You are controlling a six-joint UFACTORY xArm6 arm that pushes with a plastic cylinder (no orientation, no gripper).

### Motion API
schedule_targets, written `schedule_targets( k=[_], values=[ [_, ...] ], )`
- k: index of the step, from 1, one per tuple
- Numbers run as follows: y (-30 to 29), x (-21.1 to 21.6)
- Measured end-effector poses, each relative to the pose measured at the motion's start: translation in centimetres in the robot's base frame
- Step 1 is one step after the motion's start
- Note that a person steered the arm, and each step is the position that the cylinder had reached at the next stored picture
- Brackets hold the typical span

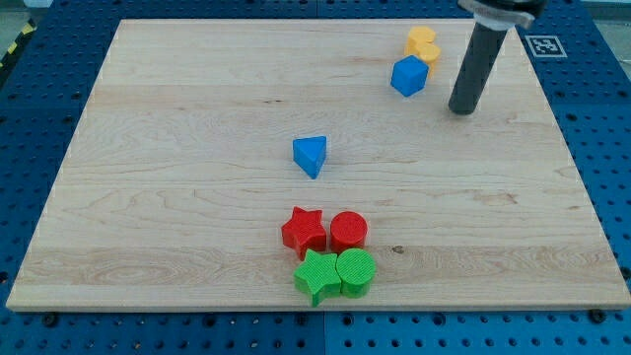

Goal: Separate blue cube and yellow heart

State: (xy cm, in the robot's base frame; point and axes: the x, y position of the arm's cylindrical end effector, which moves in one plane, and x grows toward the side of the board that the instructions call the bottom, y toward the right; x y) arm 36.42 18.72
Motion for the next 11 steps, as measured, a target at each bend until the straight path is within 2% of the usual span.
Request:
schedule_targets(
  k=[2,3,5,7,9,11],
  values=[
    [0.2,-3.9],
    [0.2,-4.4],
    [-0.1,-4.8],
    [-4.6,-4.8],
    [-6.3,-6.2],
    [-6.9,-4.3]
  ],
)
